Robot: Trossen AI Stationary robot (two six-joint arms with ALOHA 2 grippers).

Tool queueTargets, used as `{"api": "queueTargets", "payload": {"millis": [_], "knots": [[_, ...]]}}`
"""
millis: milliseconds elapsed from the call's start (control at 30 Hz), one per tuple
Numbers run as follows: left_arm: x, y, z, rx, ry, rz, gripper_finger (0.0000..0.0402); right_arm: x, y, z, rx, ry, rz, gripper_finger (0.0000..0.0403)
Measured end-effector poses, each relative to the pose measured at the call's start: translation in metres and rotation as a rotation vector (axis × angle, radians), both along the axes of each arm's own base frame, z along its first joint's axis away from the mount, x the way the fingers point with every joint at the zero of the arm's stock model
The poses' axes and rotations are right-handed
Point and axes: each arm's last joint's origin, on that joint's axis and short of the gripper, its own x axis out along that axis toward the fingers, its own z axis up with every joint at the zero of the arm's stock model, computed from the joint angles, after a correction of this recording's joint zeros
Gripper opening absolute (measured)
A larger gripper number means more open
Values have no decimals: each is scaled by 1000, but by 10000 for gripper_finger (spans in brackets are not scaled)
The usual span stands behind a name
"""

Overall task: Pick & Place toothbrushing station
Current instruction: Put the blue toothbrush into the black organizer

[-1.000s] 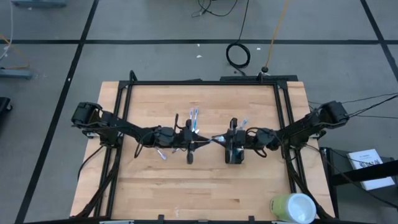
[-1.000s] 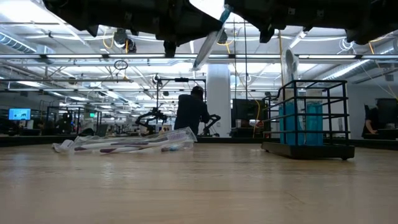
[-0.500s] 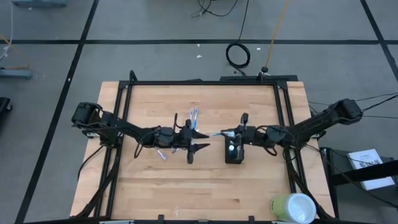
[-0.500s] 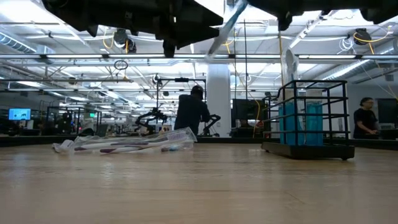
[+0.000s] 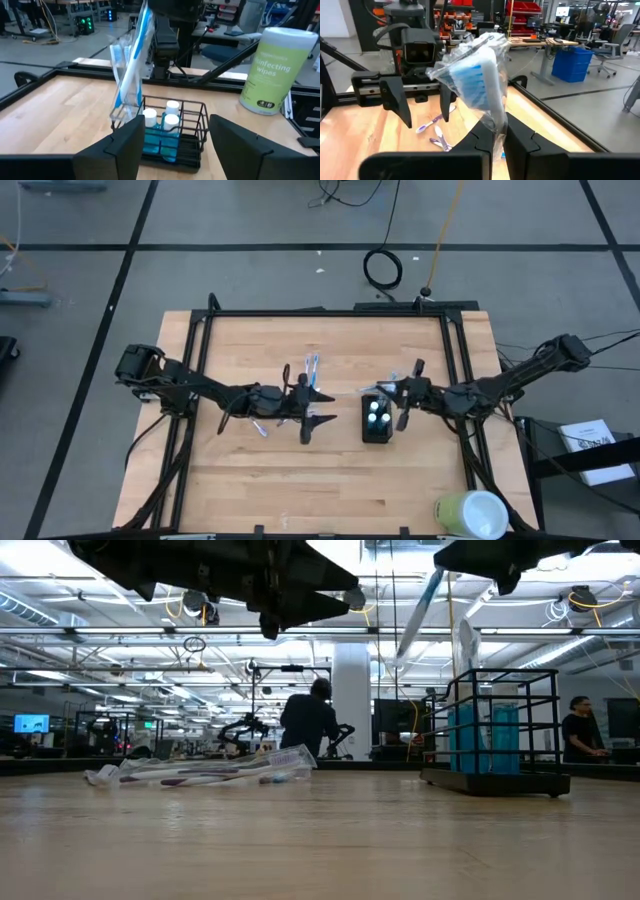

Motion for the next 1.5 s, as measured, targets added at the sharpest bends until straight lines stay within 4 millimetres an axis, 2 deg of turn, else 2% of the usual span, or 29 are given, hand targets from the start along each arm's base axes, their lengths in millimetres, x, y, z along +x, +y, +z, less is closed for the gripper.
{"api": "queueTargets", "payload": {"millis": [233, 467, 533, 633, 767, 967, 1100, 1267, 1500], "knots": [[0, 0, -2, -2, 23, 1, 230, -9, 4, 5, 4, -17, -14, 14], [-1, 0, -4, 0, 37, 1, 230, -11, 4, 0, -11, 22, -68, 14], [-1, 0, -4, 2, 46, 2, 230, -12, 4, 0, -12, 34, -45, 14], [-1, 0, -5, 3, 49, 2, 230, -14, 4, 2, -6, 38, 84, 14], [-1, 1, -4, 5, 47, 24, 230, -15, -3, 8, 42, 4, 180, 14], [0, 5, -4, 7, 43, 56, 230, -16, -21, 30, 90, 125, 124, 14], [1, 11, -4, 4, 43, 73, 230, -11, -26, 43, 108, 169, 80, 14], [1, 15, -6, -12, 60, 88, 230, 0, -30, 28, 119, 289, 30, 13], [0, 15, -8, -10, 89, 90, 230, 11, -41, 19, 160, 331, 0, 13]]}}
